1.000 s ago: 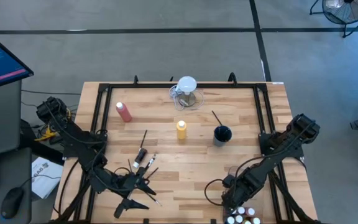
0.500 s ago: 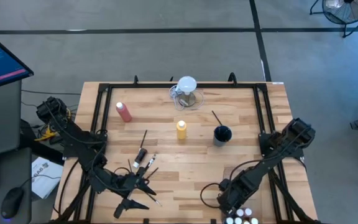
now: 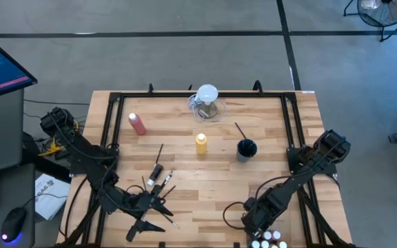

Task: Pick & Place Paint Supplies
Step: Adjust the small brown paint bottle into the transparent bin, then put the black silver paintbrush into the blue cup

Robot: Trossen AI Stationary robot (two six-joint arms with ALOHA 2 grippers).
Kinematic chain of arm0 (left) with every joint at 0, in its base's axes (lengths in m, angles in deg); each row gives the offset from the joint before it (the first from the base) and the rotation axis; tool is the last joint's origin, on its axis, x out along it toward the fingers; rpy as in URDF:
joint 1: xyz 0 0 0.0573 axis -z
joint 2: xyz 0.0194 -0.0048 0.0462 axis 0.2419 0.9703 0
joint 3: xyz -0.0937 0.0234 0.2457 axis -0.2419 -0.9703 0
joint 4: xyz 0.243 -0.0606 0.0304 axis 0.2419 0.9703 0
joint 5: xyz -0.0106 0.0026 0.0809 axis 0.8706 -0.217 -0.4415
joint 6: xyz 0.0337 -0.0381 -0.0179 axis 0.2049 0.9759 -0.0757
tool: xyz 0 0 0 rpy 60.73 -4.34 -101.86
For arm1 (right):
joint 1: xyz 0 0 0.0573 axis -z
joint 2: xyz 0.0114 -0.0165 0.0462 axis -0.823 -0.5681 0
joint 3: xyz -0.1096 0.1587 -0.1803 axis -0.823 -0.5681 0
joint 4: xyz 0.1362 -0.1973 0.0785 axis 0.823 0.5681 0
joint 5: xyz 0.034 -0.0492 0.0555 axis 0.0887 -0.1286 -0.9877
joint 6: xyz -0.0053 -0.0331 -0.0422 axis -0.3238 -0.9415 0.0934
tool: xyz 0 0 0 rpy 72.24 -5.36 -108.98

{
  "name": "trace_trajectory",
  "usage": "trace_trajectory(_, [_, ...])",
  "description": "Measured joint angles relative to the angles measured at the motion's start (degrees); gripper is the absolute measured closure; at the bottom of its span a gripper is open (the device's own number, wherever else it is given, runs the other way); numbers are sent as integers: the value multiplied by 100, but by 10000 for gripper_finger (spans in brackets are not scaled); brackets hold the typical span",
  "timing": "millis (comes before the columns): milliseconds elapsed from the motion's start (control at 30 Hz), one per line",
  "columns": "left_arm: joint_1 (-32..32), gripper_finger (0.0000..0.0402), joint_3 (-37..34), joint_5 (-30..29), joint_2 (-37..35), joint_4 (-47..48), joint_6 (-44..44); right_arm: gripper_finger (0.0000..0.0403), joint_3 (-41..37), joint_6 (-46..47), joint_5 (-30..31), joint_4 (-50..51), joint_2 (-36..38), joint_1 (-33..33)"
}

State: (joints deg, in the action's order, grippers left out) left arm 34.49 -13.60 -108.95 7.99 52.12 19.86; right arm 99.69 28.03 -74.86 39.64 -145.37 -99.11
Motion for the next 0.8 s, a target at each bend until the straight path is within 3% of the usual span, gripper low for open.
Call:
trace_trajectory(400, [0,188,0,0,0,-5,-9,403,132,-52,-162,29,-25,-2])
trace_trajectory(800, [0,188,0,0,0,-2,-13,403,758,-211,444,1843,165,31])
